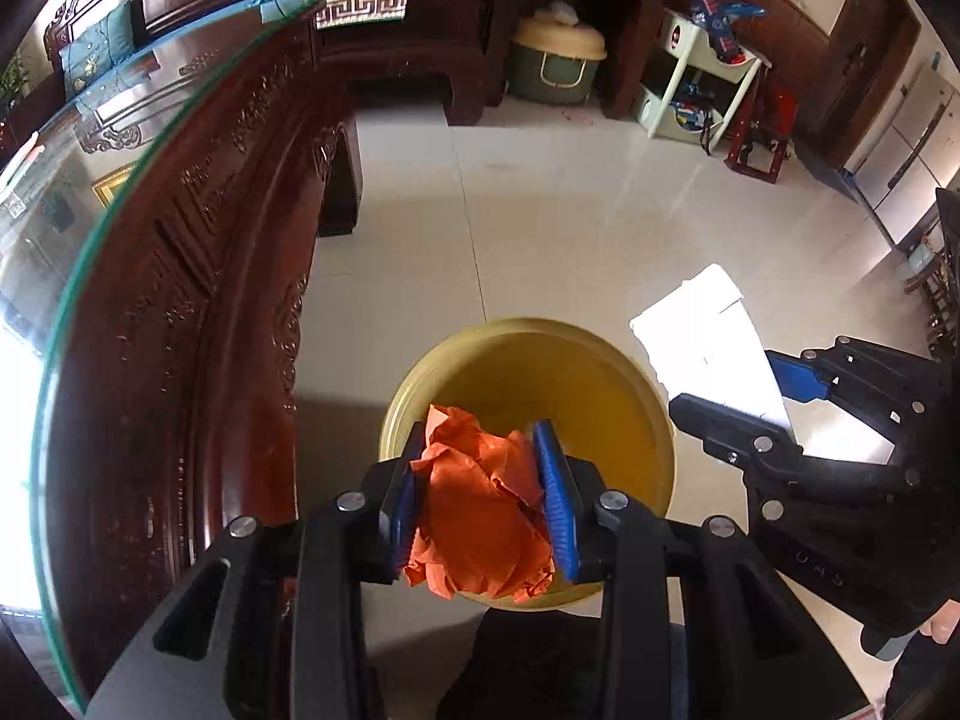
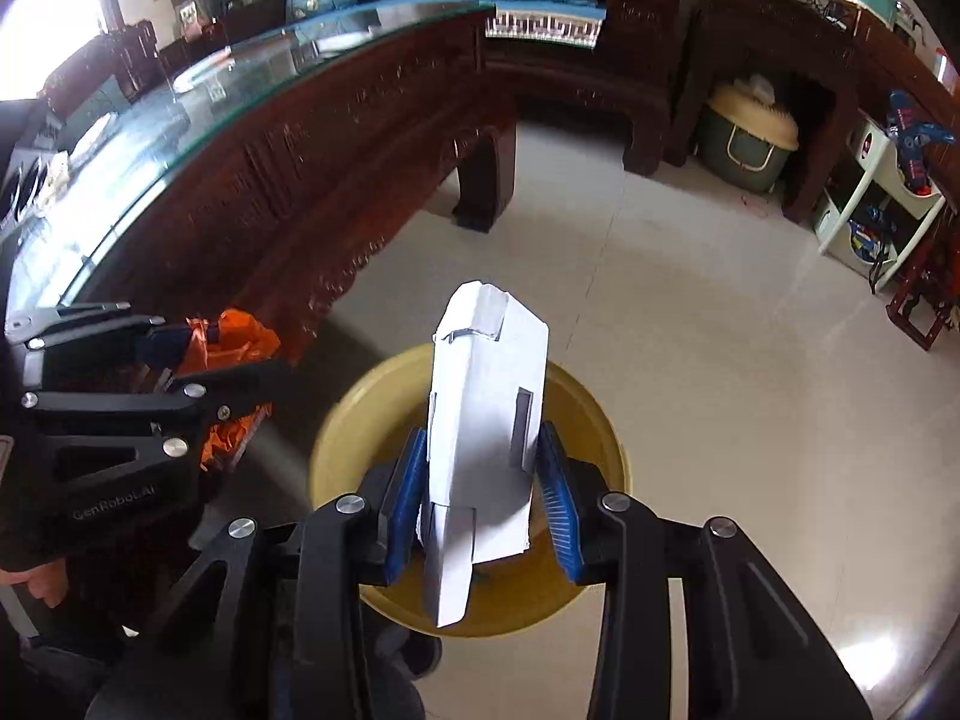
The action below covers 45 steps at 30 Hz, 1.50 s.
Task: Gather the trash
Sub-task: 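Carry the orange paper and white paper box with both grippers over the bucket, then open the right gripper to drop the paper box while the left gripper releases the orange paper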
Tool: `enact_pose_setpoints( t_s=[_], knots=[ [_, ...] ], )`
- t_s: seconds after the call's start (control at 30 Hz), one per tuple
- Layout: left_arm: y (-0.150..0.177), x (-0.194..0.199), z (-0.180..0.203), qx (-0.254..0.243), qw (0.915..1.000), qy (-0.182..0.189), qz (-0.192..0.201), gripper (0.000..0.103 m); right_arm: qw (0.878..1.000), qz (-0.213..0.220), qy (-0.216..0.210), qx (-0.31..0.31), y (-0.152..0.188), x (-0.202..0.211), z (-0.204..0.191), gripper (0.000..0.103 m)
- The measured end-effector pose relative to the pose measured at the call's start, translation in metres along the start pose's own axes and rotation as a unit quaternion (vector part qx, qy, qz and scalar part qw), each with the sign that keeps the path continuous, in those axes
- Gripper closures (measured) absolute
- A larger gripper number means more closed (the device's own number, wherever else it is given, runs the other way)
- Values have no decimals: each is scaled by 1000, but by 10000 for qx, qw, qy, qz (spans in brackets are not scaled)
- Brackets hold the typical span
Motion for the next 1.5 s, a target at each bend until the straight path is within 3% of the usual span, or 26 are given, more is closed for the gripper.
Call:
enact_pose_setpoints(
  t_s=[0.17, 0.33, 0.77, 0.93, 1.03, 1.5],
  knots=[
    [2, -24, 0, 46, 9998, -15, -215, 67, 9997, -240, 4, 2, 5, -27, 11, 63],
    [4, -38, -5, 108, 9993, -85, -352, 67, 9991, -412, -57, -61, 6, -42, 17, 39],
    [4, -52, -5, 60, 9987, -106, -491, 67, 9979, -630, 6, 165, 11, -55, 20, 37],
    [3, -56, -2, 43, 9986, -99, -520, 67, 9968, -746, 88, 262, 19, -58, 25, 19],
    [2, -57, 2, 5, 9986, -103, -523, 67, 9965, -750, 173, 327, 22, -57, 26, 15],
    [-4, -67, 25, -272, 9978, -79, -605, 67, 9970, -705, 268, 183, 35, -45, 47, 15]
  ],
)
Point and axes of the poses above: each gripper's, at about its wrist camera, not at the fingertips, and x roughly against the way its jaws point, z to its right, y to its underside, the point moved 10 cm from there along -x, roughly the way its jaws point, and after that the axes turned 10 degrees about -z, right-handed, at the moved point
